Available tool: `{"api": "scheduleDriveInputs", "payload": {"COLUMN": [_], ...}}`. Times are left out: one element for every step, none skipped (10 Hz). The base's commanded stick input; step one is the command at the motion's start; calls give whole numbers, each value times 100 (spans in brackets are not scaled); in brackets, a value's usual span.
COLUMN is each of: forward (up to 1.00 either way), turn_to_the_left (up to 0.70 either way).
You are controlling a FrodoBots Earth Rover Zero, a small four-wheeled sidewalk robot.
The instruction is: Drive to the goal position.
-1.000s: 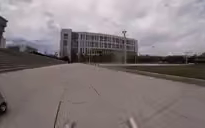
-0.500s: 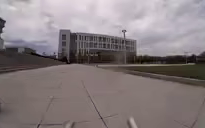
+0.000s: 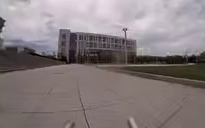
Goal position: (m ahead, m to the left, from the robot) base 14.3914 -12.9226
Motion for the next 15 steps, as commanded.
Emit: {"api": "scheduleDriveInputs", "payload": {"forward": [100, 100, 100, 100, 100, 100, 100, 100, 100, 100, 100, 100, 100, 100, 100], "turn_to_the_left": [0, 0, 0, 0, 0, 0, 0, 0, 0, 0, 0, 0, 0, 0, 0]}}
